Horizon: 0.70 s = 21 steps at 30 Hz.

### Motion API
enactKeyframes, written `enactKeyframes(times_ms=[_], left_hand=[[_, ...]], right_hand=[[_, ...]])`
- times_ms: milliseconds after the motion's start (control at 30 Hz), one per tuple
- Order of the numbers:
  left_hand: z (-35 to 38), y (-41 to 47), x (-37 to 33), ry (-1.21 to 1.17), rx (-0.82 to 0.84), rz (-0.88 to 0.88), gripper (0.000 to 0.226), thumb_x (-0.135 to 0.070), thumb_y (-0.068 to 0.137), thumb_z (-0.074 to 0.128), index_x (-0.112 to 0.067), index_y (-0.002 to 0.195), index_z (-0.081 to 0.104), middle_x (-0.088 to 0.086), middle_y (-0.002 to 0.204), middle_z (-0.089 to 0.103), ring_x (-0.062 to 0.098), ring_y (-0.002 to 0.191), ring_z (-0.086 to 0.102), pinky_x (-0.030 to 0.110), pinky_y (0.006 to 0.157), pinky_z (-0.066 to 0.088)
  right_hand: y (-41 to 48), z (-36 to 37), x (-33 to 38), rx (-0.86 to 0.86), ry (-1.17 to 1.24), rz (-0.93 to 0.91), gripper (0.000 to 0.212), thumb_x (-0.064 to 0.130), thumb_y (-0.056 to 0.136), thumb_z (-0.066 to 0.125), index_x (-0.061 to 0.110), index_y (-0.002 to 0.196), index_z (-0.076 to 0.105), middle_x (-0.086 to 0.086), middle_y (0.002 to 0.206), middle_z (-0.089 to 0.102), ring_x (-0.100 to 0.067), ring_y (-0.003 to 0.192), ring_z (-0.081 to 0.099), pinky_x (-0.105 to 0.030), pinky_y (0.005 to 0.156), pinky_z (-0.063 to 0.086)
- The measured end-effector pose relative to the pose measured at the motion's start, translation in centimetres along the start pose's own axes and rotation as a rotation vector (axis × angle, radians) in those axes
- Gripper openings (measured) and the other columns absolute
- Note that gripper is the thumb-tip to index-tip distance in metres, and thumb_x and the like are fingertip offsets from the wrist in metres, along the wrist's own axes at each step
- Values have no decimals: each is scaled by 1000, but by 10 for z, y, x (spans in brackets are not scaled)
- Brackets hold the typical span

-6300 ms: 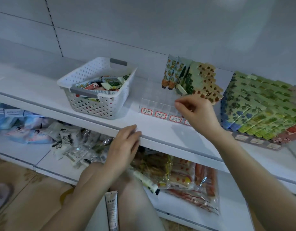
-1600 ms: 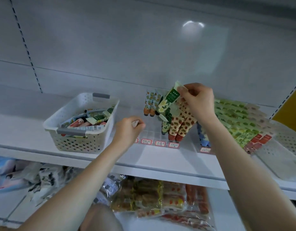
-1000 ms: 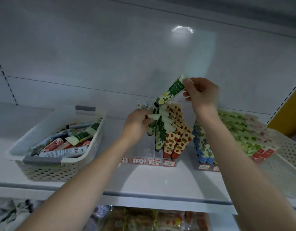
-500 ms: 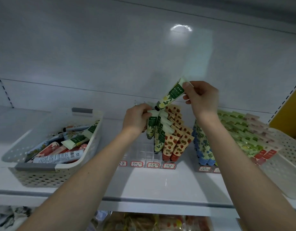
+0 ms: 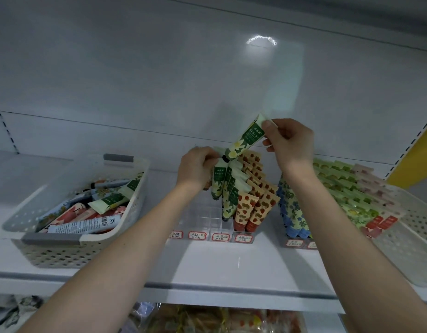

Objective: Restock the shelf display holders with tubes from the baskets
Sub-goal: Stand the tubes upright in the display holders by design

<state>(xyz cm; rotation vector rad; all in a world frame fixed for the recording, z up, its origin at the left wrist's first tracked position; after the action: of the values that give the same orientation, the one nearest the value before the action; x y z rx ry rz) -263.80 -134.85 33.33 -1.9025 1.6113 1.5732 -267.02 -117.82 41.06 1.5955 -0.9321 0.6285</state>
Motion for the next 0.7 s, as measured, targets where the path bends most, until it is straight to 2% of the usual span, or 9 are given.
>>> enactKeyframes(times_ms=[167, 300, 500, 700], left_hand=[[-2, 6, 1, 148, 79, 70, 21, -10, 94, 50, -8, 105, 67, 9, 96, 54, 23, 94, 53, 24, 74, 37], [0, 7, 0, 198, 46, 105, 21, -12, 95, 49, -10, 106, 67, 1, 94, 46, 15, 88, 48, 23, 69, 30], [5, 0, -5, 284, 44, 201, 27, -9, 96, 44, -11, 109, 67, 8, 105, 58, 22, 96, 53, 28, 72, 36], [4, 2, -7, 245, 22, 197, 25, -5, 93, 46, -8, 98, 71, 8, 102, 62, 24, 95, 56, 27, 71, 36]], right_hand=[[2, 0, -2, 6, -3, -2, 5, 20, 91, 58, 15, 89, 61, 5, 69, 61, -8, 60, 59, -24, 60, 52], [2, 2, -6, 0, -8, -8, 6, 19, 91, 59, 14, 89, 62, 4, 69, 62, -8, 60, 59, -25, 60, 52], [2, 2, -9, -1, -8, -6, 6, 18, 90, 59, 14, 88, 63, 5, 68, 63, -8, 59, 60, -22, 57, 52], [3, 2, -9, -4, -7, -8, 6, 18, 90, 59, 14, 88, 63, 5, 68, 62, -5, 57, 59, -20, 56, 52]])
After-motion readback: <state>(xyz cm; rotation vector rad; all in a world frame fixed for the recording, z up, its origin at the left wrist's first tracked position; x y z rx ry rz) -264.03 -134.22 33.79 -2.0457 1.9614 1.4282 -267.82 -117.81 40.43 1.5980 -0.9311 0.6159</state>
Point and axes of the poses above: each hand's wrist, its own y-axis towards the middle knuckle, its own z-axis out of the palm, x = y × z, the point moved 4 cm from there along y, towards the middle knuckle
